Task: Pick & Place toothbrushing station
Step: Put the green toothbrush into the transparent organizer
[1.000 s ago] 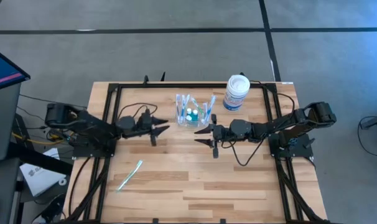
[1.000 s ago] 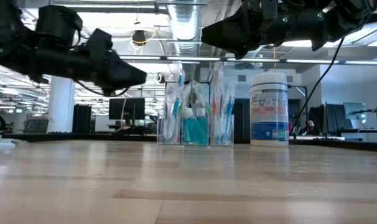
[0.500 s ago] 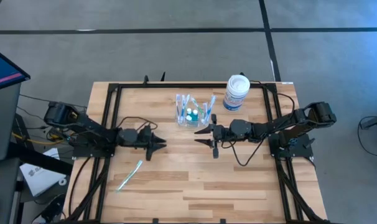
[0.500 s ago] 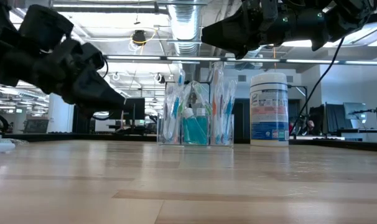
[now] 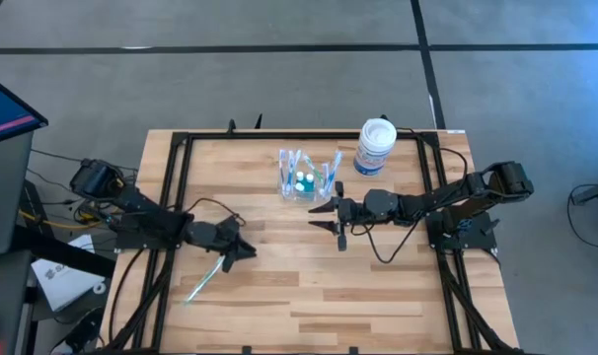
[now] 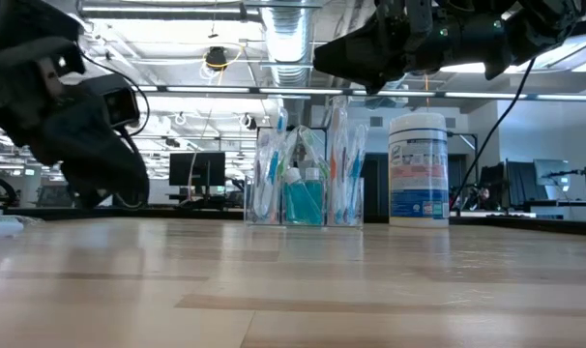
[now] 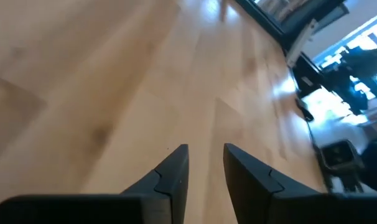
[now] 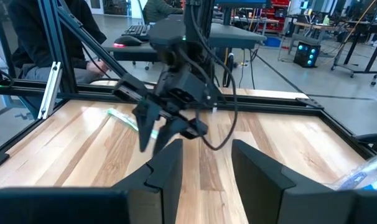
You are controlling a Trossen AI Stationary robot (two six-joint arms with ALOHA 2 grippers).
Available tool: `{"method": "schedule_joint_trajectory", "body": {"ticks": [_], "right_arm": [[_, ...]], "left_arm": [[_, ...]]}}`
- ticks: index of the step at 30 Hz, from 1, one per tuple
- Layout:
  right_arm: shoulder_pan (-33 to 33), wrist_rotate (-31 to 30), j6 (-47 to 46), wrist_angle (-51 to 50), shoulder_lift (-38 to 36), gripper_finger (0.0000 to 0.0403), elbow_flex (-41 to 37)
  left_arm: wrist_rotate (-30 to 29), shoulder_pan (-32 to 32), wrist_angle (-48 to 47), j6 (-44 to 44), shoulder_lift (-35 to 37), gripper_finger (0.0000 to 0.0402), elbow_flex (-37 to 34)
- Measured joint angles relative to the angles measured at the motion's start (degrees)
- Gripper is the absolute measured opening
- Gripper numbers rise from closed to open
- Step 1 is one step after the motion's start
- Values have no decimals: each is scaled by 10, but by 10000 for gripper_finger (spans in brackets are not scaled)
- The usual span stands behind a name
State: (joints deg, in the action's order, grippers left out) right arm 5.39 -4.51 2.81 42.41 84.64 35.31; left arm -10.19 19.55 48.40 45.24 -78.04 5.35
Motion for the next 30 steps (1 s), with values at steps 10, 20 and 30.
{"method": "schedule_joint_trajectory", "body": {"ticks": [10,20,30], "right_arm": [[-3,0,-26,-1,0,128,0],[-2,0,-24,-2,0,128,0],[-1,0,-28,-5,0,128,0]], "left_arm": [[8,86,-1,62,0,92,41],[19,124,-404,108,0,66,224],[93,125,-734,194,0,51,349]]}}
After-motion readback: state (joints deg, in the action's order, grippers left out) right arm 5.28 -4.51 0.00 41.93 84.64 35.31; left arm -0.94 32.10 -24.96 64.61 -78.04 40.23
